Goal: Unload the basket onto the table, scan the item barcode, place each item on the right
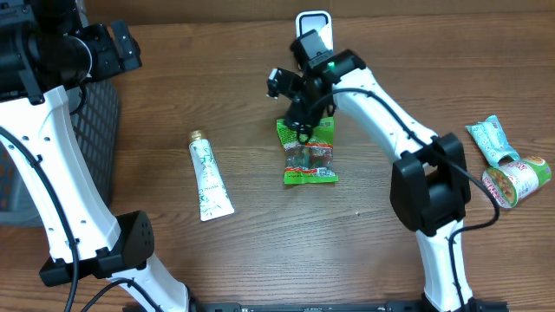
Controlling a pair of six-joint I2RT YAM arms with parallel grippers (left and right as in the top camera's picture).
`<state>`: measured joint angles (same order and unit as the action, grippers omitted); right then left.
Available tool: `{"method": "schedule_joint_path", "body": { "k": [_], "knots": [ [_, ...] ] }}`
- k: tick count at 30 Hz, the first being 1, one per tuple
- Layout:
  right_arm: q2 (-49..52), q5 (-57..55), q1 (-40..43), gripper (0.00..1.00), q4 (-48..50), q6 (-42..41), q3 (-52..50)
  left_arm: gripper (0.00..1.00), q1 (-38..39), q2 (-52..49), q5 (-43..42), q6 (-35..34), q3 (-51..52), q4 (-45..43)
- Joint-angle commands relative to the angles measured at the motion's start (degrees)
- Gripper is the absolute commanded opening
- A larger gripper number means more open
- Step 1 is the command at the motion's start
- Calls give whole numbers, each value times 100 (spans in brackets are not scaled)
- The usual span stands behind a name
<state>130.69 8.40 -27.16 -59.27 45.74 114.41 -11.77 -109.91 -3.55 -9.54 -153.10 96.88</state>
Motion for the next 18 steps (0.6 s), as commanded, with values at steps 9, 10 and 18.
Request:
{"method": "schedule_joint_path", "body": {
  "k": [9,10,18],
  "knots": [
    [210,1545,656,82,-216,1670,-350,100,-11,9,63,-76,0,-9],
    [210,1626,656,80,-216,1668,-382,100,-11,9,63,-76,0,-9],
    [210,1967,623,81,544,1462,-920,100,-11,9,63,-76,0,-9]
  ]
}}
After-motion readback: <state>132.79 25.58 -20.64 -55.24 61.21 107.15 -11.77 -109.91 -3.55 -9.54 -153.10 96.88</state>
